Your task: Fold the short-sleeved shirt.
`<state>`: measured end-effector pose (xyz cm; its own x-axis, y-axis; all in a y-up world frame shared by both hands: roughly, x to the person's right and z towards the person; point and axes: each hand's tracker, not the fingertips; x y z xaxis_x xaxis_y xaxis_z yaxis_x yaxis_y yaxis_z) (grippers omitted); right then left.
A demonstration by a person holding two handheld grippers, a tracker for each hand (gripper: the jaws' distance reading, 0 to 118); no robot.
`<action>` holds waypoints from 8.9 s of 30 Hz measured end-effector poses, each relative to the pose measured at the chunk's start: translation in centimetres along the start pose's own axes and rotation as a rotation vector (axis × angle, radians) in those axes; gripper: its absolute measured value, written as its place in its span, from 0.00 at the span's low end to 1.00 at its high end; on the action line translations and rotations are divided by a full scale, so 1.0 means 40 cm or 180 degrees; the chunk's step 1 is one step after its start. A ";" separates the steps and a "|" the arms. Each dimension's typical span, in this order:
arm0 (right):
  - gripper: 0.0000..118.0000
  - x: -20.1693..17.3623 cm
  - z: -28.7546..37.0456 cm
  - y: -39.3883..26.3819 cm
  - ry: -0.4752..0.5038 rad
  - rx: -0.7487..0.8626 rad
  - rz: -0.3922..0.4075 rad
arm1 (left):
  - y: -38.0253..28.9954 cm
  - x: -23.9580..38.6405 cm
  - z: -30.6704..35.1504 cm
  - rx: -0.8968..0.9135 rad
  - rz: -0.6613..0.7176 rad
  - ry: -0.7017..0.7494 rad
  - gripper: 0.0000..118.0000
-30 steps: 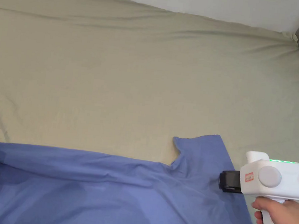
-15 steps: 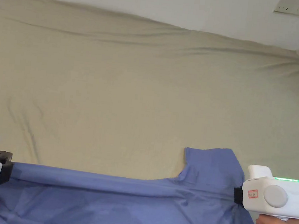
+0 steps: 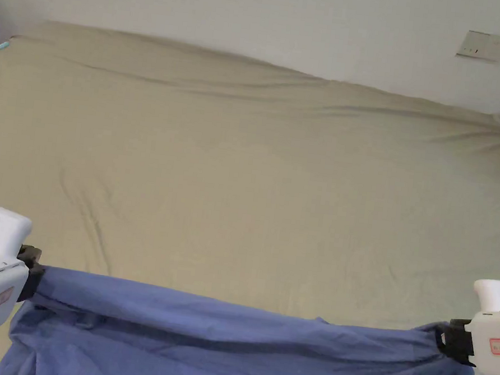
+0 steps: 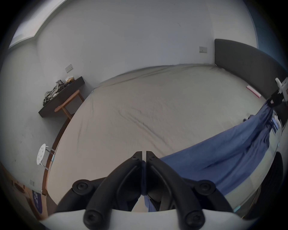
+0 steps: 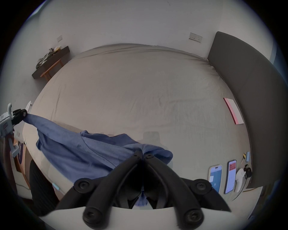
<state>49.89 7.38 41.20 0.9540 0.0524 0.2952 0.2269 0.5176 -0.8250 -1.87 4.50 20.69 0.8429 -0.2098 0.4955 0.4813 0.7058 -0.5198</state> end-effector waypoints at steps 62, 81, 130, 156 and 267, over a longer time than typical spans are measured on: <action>0.02 -0.456 0.252 -0.120 -0.0615 0.2464 0.0543 | 0.015 0.213 0.291 0.1932 0.0412 0.0395 0.00; 0.02 -0.356 0.157 -0.143 -0.0652 0.1963 0.0327 | -0.203 -0.040 -0.047 0.0180 0.1136 -0.0580 1.00; 0.02 -0.307 0.202 -0.163 -0.0617 0.1764 0.0193 | -0.303 -0.229 -0.189 -0.0903 0.2104 -0.1776 0.11; 0.02 -0.268 0.243 -0.192 -0.0520 0.1872 0.0027 | -0.106 0.229 -0.189 -0.1514 0.1289 -0.1921 0.11; 0.02 -0.347 0.209 -0.142 -0.0359 0.1759 0.0329 | -0.095 -0.125 0.002 -0.0723 0.0850 -0.0240 0.12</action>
<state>33.71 10.85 45.82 0.9321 0.2016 0.3010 -0.0317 0.8730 -0.4867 -7.93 2.93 20.22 0.9301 0.0182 0.3669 0.2949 0.5588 -0.7751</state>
